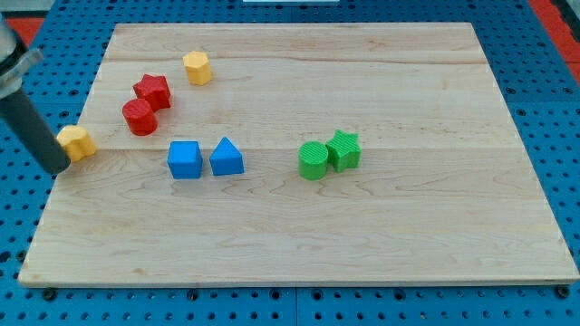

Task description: Push the yellow heart above the yellow hexagon

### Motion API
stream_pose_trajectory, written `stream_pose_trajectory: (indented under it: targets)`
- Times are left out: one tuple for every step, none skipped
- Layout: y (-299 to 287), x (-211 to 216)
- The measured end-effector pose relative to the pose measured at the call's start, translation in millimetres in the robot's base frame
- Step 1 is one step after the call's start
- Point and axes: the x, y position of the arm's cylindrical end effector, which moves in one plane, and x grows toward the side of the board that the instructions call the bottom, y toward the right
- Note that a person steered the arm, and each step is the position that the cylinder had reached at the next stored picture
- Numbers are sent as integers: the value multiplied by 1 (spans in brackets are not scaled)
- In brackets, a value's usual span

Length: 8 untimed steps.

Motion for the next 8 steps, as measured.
stream_pose_trajectory:
  targets:
    - [9, -50]
    - [29, -83]
    - [16, -43]
    - [38, -47]
    - [67, -61]
    - [35, -83]
    - [1, -114]
    - [22, -148]
